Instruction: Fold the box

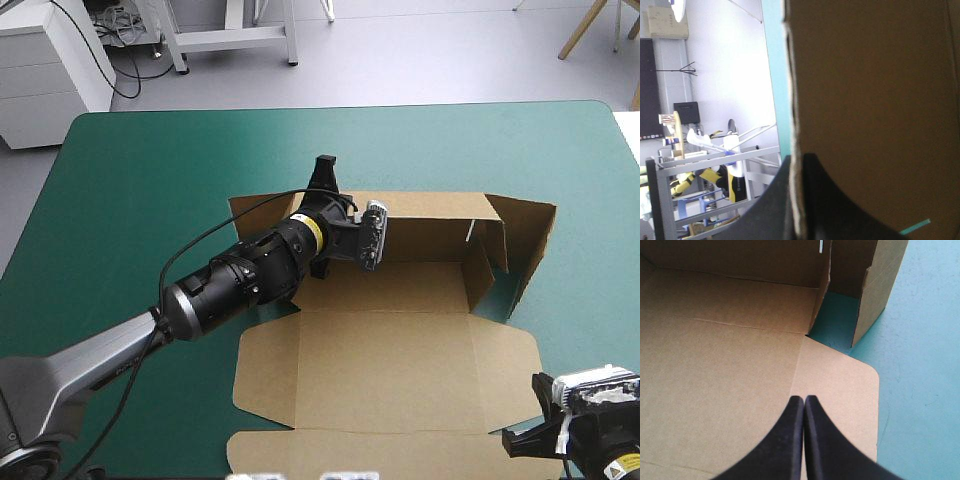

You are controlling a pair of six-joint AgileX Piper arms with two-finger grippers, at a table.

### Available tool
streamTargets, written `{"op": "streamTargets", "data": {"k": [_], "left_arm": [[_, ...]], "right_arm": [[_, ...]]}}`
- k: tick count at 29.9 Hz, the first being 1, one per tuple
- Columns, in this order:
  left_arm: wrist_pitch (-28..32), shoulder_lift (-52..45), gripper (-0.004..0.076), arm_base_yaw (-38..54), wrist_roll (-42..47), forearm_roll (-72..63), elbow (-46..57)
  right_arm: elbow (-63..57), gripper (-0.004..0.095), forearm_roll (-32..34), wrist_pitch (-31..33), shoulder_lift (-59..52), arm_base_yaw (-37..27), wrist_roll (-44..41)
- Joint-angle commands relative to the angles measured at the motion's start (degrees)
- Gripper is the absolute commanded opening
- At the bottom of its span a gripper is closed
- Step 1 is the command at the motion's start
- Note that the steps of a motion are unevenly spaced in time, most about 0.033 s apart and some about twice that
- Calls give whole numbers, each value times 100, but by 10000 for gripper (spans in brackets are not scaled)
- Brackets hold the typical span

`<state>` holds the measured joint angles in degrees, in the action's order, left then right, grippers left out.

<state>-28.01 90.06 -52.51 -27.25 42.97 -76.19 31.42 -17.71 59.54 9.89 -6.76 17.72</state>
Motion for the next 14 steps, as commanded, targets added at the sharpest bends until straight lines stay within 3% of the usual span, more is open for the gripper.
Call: {"op": "streamTargets", "data": {"k": [1, 6, 14], "left_arm": [[117, -113, -10, -264, 738, 1021, -160], [-340, 178, -10, -629, 2007, 2496, -160], [-813, 648, -10, -899, 2197, 2724, -160]], "right_arm": [[129, -19, -76, -350, 72, 12, 0], [129, -19, -76, -350, 72, 12, 0], [129, -19, -76, -350, 72, 12, 0]]}}
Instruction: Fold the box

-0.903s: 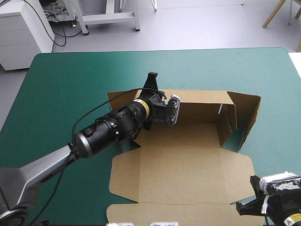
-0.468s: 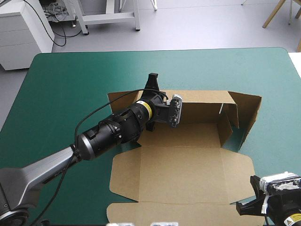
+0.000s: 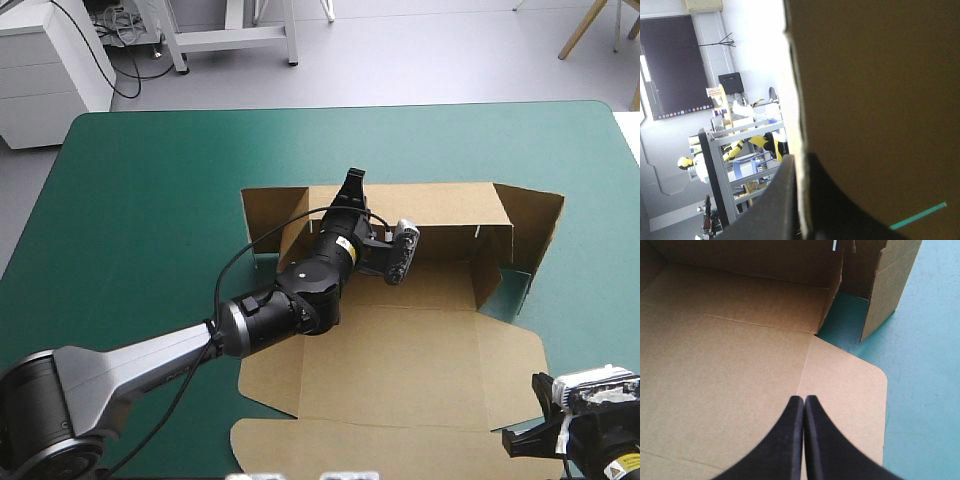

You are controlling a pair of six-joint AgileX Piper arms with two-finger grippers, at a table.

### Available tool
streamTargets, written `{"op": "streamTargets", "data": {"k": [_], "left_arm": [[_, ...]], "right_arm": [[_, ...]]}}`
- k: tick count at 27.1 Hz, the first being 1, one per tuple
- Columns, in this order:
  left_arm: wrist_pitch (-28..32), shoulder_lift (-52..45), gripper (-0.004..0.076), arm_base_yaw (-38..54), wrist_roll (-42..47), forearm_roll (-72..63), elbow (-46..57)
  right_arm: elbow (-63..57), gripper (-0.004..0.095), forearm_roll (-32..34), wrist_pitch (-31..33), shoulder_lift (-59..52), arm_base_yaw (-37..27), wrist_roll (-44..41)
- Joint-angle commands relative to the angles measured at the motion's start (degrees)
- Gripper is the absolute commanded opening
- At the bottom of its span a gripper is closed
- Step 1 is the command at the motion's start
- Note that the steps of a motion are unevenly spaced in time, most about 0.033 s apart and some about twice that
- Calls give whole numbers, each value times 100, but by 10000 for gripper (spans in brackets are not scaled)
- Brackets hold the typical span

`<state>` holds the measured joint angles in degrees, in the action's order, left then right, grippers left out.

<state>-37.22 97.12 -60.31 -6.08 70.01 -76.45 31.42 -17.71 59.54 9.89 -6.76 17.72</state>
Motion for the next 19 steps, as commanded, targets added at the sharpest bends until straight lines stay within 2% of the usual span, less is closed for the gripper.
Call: {"op": "streamTargets", "data": {"k": [1, 14, 16, 19], "left_arm": [[109, -36, -10, -121, 154, 20, -134], [72, -6, -10, -131, 350, -37, -134], [72, -6, -10, -131, 350, -37, -134], [47, -6, -10, -131, 350, -37, -134]], "right_arm": [[129, -19, -76, -350, 72, 12, 0], [129, -17, -76, -358, 72, 12, 0], [129, 14, -58, -358, 72, 12, -25], [123, 132, 123, -395, 72, 12, -282]]}}
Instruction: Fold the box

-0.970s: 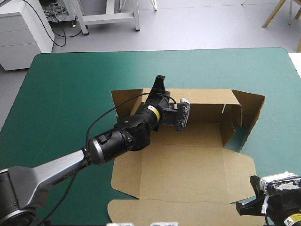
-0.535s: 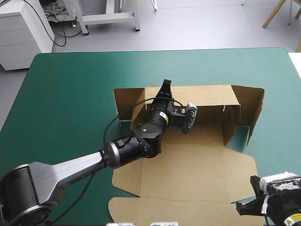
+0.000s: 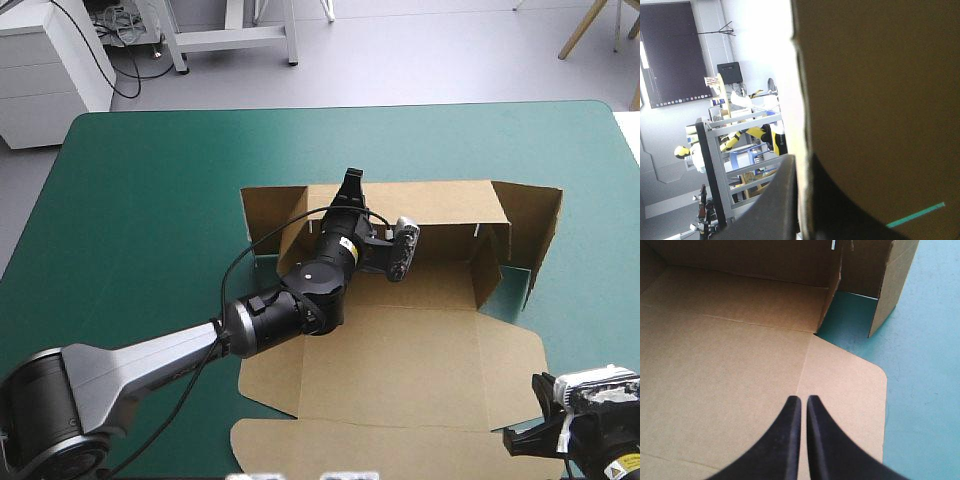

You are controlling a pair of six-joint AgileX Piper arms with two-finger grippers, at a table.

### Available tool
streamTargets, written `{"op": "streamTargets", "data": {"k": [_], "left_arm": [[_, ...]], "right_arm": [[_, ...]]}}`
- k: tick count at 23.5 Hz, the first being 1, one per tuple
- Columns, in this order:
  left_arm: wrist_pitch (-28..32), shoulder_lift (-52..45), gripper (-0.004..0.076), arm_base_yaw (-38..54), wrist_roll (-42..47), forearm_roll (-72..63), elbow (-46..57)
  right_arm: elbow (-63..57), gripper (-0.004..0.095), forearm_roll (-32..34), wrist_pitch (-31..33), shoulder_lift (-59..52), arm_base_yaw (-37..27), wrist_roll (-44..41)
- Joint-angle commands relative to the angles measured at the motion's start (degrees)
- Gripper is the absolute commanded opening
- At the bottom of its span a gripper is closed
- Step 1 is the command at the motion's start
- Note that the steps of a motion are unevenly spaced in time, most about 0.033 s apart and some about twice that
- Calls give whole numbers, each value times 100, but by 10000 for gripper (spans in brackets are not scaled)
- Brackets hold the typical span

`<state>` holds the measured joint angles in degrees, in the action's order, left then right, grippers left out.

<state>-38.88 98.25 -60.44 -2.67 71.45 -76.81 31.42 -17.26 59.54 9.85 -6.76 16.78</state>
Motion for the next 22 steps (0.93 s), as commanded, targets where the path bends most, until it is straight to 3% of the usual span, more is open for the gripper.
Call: {"op": "streamTargets", "data": {"k": [1, 5, 6, 8, 14, 22], "left_arm": [[171, -119, -10, -117, 9, -181, -98], [-42, -119, -10, -117, 9, -181, -98], [-66, -119, -10, -117, 9, -181, -98], [-65, -119, -10, -117, 174, -181, -98], [-68, -119, -10, -117, 313, -181, -98], [-322, -119, -10, -117, 348, -199, -98]], "right_arm": [[123, 194, 164, -409, 77, 12, -304], [115, 623, 457, -455, 77, 12, -703], [110, 663, 457, -455, 77, 12, -700], [110, 669, 457, -455, 77, 12, -700], [110, 557, 527, -510, 168, 12, -1000], [745, 549, 517, -1218, 1792, 12, -1240]]}}
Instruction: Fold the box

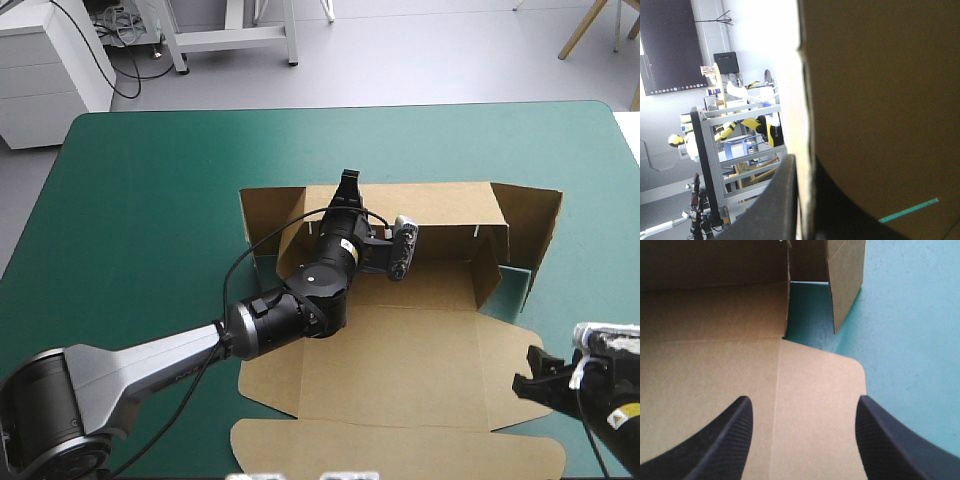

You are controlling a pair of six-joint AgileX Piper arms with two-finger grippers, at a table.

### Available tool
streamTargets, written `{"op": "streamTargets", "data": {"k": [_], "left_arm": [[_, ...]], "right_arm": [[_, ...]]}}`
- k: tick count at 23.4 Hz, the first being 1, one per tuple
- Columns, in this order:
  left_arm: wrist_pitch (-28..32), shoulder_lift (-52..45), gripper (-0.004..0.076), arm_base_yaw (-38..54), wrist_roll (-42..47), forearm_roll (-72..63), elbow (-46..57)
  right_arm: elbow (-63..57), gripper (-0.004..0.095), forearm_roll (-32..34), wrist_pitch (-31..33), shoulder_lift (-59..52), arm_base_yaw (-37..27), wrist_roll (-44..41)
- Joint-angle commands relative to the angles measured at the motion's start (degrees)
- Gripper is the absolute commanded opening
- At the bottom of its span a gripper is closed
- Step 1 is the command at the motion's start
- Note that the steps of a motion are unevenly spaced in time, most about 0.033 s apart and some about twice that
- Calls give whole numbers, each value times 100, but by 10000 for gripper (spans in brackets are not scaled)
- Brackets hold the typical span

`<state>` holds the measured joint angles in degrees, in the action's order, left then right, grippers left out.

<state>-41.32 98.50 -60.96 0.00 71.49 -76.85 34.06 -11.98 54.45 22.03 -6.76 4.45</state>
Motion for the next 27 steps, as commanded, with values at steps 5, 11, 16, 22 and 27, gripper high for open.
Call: {"op": "streamTargets", "data": {"k": [5, 11, 16, 22, 27], "left_arm": [[-130, -143, -10, -65, 333, -167, -94], [-134, -143, -10, -65, 607, -187, -94], [-134, -143, -10, -65, 607, -167, -94], [-189, -143, -10, -65, 607, -167, -94], [-302, -143, -10, -65, 902, -200, -94]], "right_arm": [[1790, 549, -66, -1117, 1848, 12, -7], [3552, 549, -44, -1255, 3444, 12, -310], [4686, 549, -44, -1075, 4816, 12, -310], [5492, 549, -44, -595, 6193, 12, -159], [5573, 546, 71, -383, 6729, 12, -159]]}}
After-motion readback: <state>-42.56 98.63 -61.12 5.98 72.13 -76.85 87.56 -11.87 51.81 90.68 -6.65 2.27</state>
